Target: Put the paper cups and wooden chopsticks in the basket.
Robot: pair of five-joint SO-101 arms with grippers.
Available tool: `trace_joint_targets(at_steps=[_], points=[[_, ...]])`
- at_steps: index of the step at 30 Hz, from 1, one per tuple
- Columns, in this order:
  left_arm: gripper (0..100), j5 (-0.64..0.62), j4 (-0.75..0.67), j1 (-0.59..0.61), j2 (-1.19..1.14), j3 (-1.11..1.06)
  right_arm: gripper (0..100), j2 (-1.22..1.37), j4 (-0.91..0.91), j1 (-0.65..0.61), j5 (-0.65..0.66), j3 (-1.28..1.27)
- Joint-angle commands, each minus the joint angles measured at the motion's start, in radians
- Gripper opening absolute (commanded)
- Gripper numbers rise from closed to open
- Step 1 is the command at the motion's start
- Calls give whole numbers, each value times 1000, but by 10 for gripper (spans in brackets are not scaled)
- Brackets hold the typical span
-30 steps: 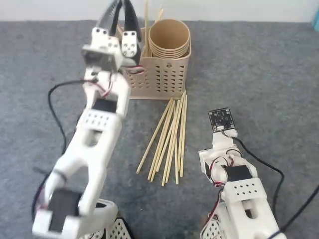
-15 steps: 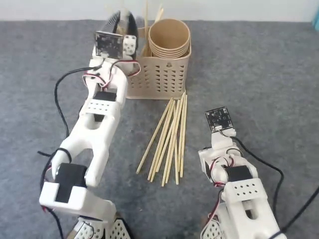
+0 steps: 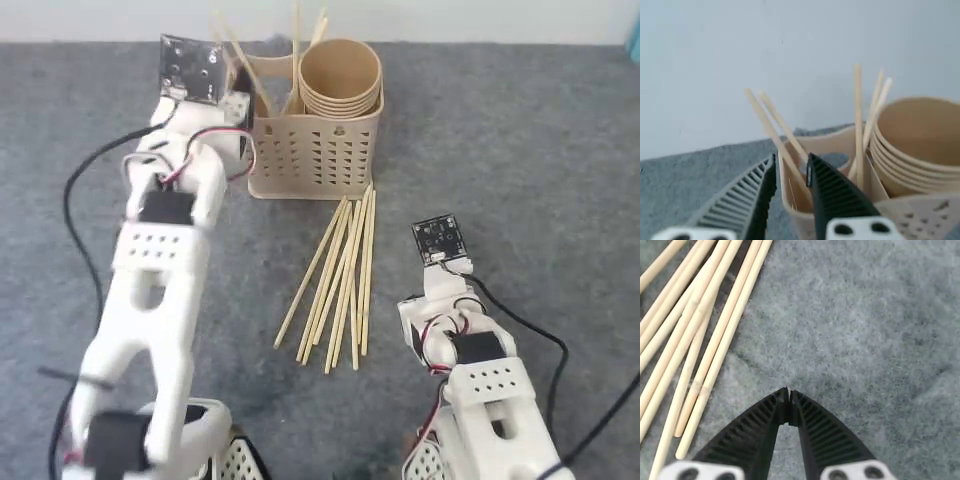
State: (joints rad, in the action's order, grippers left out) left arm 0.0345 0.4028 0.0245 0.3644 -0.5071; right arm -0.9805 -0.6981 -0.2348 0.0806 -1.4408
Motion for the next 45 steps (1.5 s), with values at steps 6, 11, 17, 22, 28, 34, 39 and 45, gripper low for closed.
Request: trace_joint_targets(at_steps=[6, 11, 17, 22, 28, 34, 39, 45], points=[[11, 9, 485, -84, 288, -107, 12, -4, 13, 21, 6, 6], [11, 9, 505, -140, 292, -285, 12, -13, 18, 15, 6, -12], [11, 9, 390, -219, 140, -410, 12, -13, 21, 15, 6, -14], [12, 9, 353, -242, -170, -311, 12, -13, 21, 15, 6, -14], [16, 17, 603, -285, -433, -19, 12, -13, 21, 18, 11, -14], [17, 18, 703, -305, -551, 142, 12, -13, 21, 18, 12, -14], [122, 18, 704, -296, -555, 150, 12, -13, 21, 18, 12, -14], [159, 41, 727, -305, -555, 145, 12, -13, 22, 16, 12, -14]])
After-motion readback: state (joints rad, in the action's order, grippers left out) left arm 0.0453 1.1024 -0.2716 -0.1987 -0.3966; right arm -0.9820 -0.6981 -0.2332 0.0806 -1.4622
